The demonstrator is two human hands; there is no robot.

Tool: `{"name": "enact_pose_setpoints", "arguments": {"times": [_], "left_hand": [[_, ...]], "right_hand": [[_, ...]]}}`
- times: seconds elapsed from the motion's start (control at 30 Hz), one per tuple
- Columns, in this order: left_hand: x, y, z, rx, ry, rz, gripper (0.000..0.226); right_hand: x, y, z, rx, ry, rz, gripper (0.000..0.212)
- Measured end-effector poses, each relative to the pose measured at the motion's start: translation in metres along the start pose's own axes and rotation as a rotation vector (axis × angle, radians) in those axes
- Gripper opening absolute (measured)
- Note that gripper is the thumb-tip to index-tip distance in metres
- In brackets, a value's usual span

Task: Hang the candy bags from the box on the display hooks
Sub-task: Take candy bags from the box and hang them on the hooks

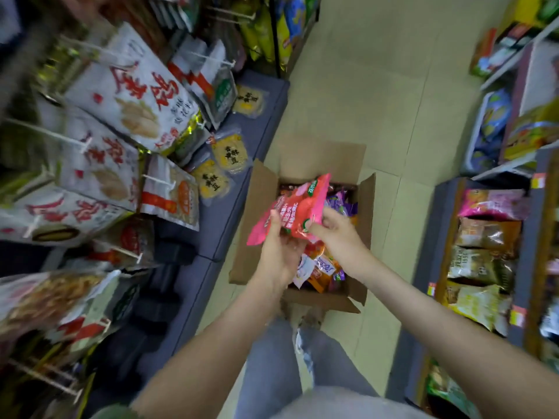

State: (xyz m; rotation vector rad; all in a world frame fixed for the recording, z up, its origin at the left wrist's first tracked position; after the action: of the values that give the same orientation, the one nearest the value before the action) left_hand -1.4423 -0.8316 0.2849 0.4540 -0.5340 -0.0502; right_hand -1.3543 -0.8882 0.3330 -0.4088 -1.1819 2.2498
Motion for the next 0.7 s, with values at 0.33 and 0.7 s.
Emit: {"name": "enact_pose_setpoints", "arguments": {"times": [0.33, 0.7], "left_hand": [[-0.035, 0.112, 0.138, 0.351, -0.124, -0.057, 0.018], [-0.181, 0.221, 0.319, 0.68, -0.132, -0.503, 0.021]], "right_hand": [[0.069, -0.072, 0.086, 0.027, -0.473, 0.061, 0.055], [0.286, -0.168, 0.165, -0.197, -0.502, -0.109, 0.019]]}}
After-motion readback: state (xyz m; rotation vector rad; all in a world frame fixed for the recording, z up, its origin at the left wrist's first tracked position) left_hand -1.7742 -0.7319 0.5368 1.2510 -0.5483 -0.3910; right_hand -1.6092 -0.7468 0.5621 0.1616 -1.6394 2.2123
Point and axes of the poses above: each hand's wrist, its own z-axis away from the middle knuckle, its own x-axis out of the palm, y = z × x, the point moved 7 cm from there along -z, towards the middle knuckle, and after that the axes turned 2 degrees about x, right-handed, at the moved point
